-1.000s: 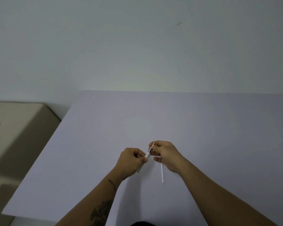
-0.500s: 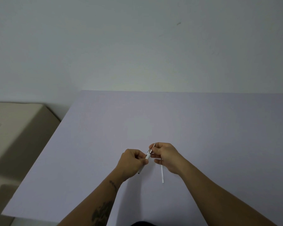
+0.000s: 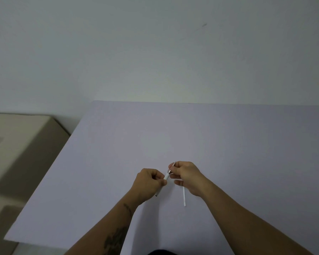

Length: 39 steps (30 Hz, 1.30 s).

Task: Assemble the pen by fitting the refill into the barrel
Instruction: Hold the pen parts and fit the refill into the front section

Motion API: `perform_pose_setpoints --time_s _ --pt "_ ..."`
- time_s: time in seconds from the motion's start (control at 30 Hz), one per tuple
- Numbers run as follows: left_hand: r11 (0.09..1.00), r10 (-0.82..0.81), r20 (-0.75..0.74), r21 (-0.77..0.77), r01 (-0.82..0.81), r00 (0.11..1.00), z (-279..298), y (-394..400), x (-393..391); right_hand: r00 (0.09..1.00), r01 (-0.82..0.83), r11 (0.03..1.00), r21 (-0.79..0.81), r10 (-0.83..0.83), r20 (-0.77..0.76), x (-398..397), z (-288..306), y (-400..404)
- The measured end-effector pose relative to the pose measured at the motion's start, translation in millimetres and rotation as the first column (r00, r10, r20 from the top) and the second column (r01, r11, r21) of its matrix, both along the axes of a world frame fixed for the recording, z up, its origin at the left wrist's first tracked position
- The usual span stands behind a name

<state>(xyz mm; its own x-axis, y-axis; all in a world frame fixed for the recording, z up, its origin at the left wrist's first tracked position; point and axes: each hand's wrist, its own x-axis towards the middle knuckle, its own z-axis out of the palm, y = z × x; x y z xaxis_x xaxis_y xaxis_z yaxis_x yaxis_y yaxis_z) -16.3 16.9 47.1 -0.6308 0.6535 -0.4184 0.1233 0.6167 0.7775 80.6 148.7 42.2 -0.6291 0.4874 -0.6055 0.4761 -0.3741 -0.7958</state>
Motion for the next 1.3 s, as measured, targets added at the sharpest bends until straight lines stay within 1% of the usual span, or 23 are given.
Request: perform_pose_setpoints --time_s 0.17,0.37,0.63,0.77,0.9,1.07,1.2,1.3 --pt "1.000 -0.013 0.005 -0.009 0.013 1.000 -3 0 0 1.000 -0.017 1.000 -0.018 0.017 -0.002 2 2 1" --pt "1.000 0.002 -0.010 0.023 -0.001 1.000 -5 0 -3 1.000 -0.007 0.998 -0.057 0.005 -0.023 2 0 3" --pt "0.999 -0.020 -0.024 0.034 0.020 1.000 -6 1 -4 1.000 0.023 1.000 0.016 -0.022 -0.013 -2 -1 -1" --pt "0.999 -0.038 -0.038 0.013 0.038 0.999 -8 0 -4 1.000 0.014 1.000 -0.016 -0.015 -0.024 -3 4 0" --pt "0.999 -0.047 -0.024 -0.003 0.047 0.999 -11 -1 -6 0.998 0.042 0.998 -0.054 -0.045 -0.040 -4 9 5" --pt "0.998 -0.053 -0.016 -0.029 0.053 0.998 -14 -2 -6 0.991 0.120 0.993 -0.018 -0.121 -0.057 -9 12 14" --pt "0.998 -0.052 -0.004 -0.018 0.052 0.999 -17 -2 -7 0.994 0.096 0.992 0.082 -0.092 -0.054 -16 16 24" --pt "0.999 -0.037 -0.003 -0.013 0.037 0.999 -20 -1 -10 0.979 0.196 0.975 0.108 -0.190 -0.070 -19 16 32"
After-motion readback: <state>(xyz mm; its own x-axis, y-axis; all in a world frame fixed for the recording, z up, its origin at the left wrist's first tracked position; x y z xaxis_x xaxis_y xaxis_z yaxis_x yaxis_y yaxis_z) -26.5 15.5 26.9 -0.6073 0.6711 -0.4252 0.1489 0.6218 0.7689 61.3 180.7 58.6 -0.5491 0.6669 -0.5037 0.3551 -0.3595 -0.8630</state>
